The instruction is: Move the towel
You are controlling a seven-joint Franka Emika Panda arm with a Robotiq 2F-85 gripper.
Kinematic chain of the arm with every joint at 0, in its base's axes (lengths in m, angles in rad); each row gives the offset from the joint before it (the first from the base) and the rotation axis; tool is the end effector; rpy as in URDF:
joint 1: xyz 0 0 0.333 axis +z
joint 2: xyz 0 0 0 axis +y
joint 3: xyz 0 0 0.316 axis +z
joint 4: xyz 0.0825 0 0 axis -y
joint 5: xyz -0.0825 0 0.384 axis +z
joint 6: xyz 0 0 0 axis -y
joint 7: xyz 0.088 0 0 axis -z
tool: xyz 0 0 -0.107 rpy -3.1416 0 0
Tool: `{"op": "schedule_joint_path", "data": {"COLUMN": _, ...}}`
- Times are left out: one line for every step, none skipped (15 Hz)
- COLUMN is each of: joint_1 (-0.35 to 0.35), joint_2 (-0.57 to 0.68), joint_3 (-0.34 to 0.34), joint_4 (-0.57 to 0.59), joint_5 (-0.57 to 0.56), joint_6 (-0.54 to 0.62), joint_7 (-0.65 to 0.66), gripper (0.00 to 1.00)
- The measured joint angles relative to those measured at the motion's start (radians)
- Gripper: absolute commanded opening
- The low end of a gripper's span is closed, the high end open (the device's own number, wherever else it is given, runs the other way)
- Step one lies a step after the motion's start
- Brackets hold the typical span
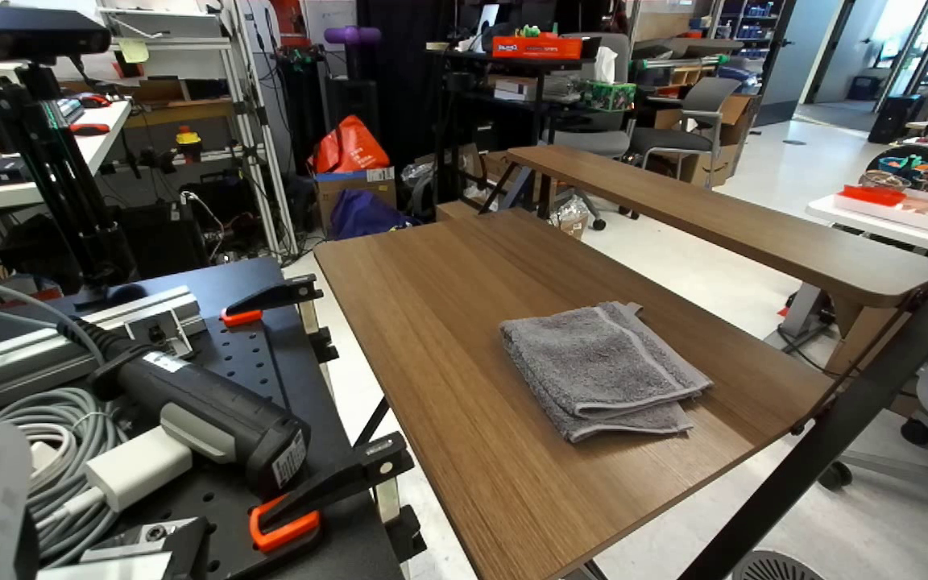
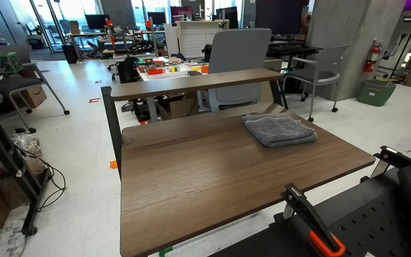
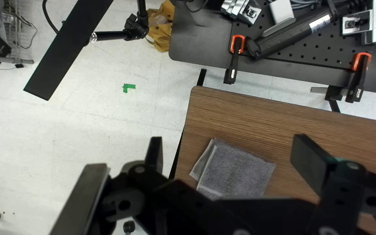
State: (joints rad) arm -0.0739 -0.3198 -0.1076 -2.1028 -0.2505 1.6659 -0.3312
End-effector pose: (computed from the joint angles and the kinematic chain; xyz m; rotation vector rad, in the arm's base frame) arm 0.4352 -0.1094 0.5434 2.9396 0.2888 -0.2484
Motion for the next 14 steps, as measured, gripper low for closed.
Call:
{"op": "schedule_joint_path", "data": {"joint_1": 0.000, "joint_2": 0.000, "joint_3": 0.000, "joint_4": 0.000, "joint_5": 0.000, "joint_6": 0.000, "joint_7": 0.000, "gripper": 1.00}}
{"op": "schedule_joint_path", "data": {"joint_1": 0.000, "joint_2": 0.000, "joint_3": 0.000, "joint_4": 0.000, "joint_5": 0.000, "joint_6": 0.000, "joint_7": 0.000, "gripper": 1.00}}
{"op": "schedule_joint_path", "data": {"joint_1": 0.000, "joint_2": 0.000, "joint_3": 0.000, "joint_4": 0.000, "joint_5": 0.000, "joint_6": 0.000, "joint_7": 0.000, "gripper": 1.00}}
{"op": "schedule_joint_path", "data": {"joint_1": 0.000, "joint_2": 0.000, "joint_3": 0.000, "joint_4": 0.000, "joint_5": 0.000, "joint_6": 0.000, "joint_7": 0.000, "gripper": 1.00}}
{"op": "schedule_joint_path", "data": {"joint_1": 0.000, "joint_2": 0.000, "joint_3": 0.000, "joint_4": 0.000, "joint_5": 0.000, "joint_6": 0.000, "joint_7": 0.000, "gripper": 1.00}}
{"op": "schedule_joint_path", "data": {"joint_1": 0.000, "joint_2": 0.000, "joint_3": 0.000, "joint_4": 0.000, "joint_5": 0.000, "joint_6": 0.000, "joint_7": 0.000, "gripper": 1.00}}
{"op": "schedule_joint_path", "data": {"joint_1": 0.000, "joint_2": 0.000, "joint_3": 0.000, "joint_4": 0.000, "joint_5": 0.000, "joint_6": 0.000, "joint_7": 0.000, "gripper": 1.00}}
{"op": "schedule_joint_path", "data": {"joint_1": 0.000, "joint_2": 0.000, "joint_3": 0.000, "joint_4": -0.001, "joint_5": 0.000, "joint_6": 0.000, "joint_7": 0.002, "gripper": 1.00}}
{"op": "schedule_joint_path", "data": {"joint_1": 0.000, "joint_2": 0.002, "joint_3": 0.000, "joint_4": -0.002, "joint_5": 0.000, "joint_6": 0.002, "joint_7": 0.008, "gripper": 1.00}}
{"op": "schedule_joint_path", "data": {"joint_1": 0.000, "joint_2": 0.006, "joint_3": 0.000, "joint_4": -0.005, "joint_5": 0.000, "joint_6": 0.009, "joint_7": 0.020, "gripper": 1.00}}
{"op": "schedule_joint_path", "data": {"joint_1": 0.001, "joint_2": 0.014, "joint_3": 0.001, "joint_4": -0.010, "joint_5": 0.000, "joint_6": 0.023, "joint_7": 0.030, "gripper": 1.00}}
{"op": "schedule_joint_path", "data": {"joint_1": 0.004, "joint_2": 0.027, "joint_3": 0.002, "joint_4": -0.017, "joint_5": 0.002, "joint_6": 0.047, "joint_7": 0.040, "gripper": 1.00}}
{"op": "schedule_joint_path", "data": {"joint_1": 0.006, "joint_2": 0.043, "joint_3": 0.003, "joint_4": -0.024, "joint_5": 0.005, "joint_6": 0.077, "joint_7": 0.050, "gripper": 1.00}}
{"op": "schedule_joint_path", "data": {"joint_1": 0.009, "joint_2": 0.063, "joint_3": 0.004, "joint_4": -0.030, "joint_5": 0.011, "joint_6": 0.111, "joint_7": 0.058, "gripper": 1.00}}
